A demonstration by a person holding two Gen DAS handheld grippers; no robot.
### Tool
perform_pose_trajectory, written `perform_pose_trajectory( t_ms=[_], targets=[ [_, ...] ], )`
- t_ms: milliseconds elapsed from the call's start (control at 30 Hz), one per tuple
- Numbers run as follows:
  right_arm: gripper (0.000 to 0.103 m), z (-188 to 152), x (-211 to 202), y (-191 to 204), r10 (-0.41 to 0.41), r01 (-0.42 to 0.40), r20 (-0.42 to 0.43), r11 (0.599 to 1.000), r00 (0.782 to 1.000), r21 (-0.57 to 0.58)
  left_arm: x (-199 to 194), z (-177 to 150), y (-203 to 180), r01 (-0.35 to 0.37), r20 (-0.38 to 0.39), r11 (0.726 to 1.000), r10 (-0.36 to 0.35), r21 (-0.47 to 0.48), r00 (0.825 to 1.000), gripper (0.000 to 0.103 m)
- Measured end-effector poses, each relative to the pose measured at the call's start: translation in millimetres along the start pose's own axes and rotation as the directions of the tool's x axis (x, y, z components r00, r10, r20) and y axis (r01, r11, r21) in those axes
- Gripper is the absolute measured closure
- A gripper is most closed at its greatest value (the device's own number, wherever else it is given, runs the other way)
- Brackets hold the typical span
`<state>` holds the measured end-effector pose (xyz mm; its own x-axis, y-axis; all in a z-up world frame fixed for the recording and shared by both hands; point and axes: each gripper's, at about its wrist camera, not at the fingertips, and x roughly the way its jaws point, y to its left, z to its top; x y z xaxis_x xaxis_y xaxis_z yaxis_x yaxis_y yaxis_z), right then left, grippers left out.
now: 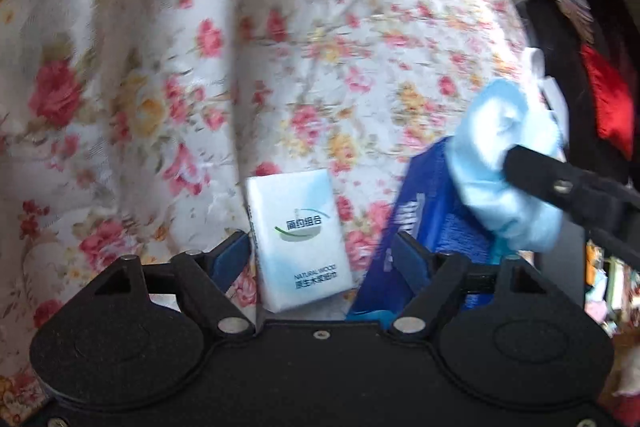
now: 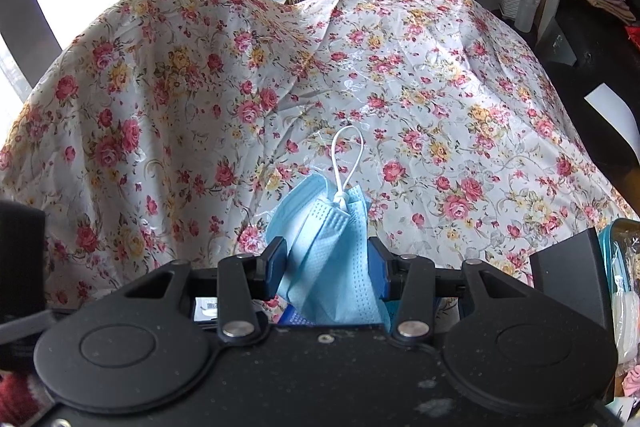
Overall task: Organize soft objects
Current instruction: 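Lift the tissue pack with the left tool while the right tool lifts the mask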
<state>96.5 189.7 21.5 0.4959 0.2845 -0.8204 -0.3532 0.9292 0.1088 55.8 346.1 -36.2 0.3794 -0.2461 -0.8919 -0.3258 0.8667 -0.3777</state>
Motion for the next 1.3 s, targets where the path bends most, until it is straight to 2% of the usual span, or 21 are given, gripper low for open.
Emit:
perform_pose_trajectory(
  t_ms=[167,400,600,700,733,767,800,1067,1200,1300],
  targets=[
    [0.060,-0.4,0.4,2.2,0.004,-0.004,-0.003,1.000,1.000,0.003,5.9,4.2,4.7,0.008,-0.025,1.000,-0.008,-0.011,1.000,0.028],
    [0.060,-0.4,-1.9,2.3,0.003,-0.003,0.001,1.000,1.000,0.003,1.7,1.5,-1.0,0.032,0.003,0.999,-0.032,0.014,0.999,0.028],
    [0.060,-1.6,-2.5,3.4,0.009,-0.009,0.002,1.000,1.000,-0.001,23.1,8.0,7.7,0.001,-0.074,1.000,-0.003,-0.022,0.997,0.028],
    [0.060,-1.7,-4.2,3.8,0.011,-0.011,0.007,1.000,1.000,-0.003,21.9,4.1,-2.5,-0.034,-0.041,0.998,0.036,0.043,0.999,0.028],
    [0.060,-1.7,-4.7,3.6,0.011,-0.011,0.007,1.000,1.000,-0.002,22.5,3.0,-5.6,-0.048,-0.030,0.996,0.051,0.070,0.998,0.033],
    [0.060,-1.8,-5.2,3.4,0.010,-0.010,0.008,1.000,1.000,-0.001,22.8,2.1,-5.5,-0.053,-0.024,0.996,0.055,0.074,0.998,0.046],
    [0.060,-1.9,-6.1,3.4,0.009,-0.009,0.009,1.000,1.000,0.000,22.7,1.6,-4.3,-0.058,-0.016,0.996,0.059,0.069,0.998,0.051],
    [0.061,-4.5,-17.7,0.2,-0.002,0.001,0.026,1.000,1.000,0.016,18.5,5.7,-4.3,-0.047,0.030,0.996,0.044,0.079,0.999,0.053],
    [0.061,-11.2,-28.1,-3.5,0.000,-0.001,0.034,1.000,0.999,0.030,13.9,9.6,-3.5,-0.060,0.088,0.994,0.052,0.091,0.995,0.053],
    [0.061,-19.1,-34.6,-8.3,0.005,-0.006,0.035,0.999,0.999,0.050,10.6,11.4,-4.4,-0.076,0.159,0.990,0.057,0.121,0.986,0.053]
  ],
)
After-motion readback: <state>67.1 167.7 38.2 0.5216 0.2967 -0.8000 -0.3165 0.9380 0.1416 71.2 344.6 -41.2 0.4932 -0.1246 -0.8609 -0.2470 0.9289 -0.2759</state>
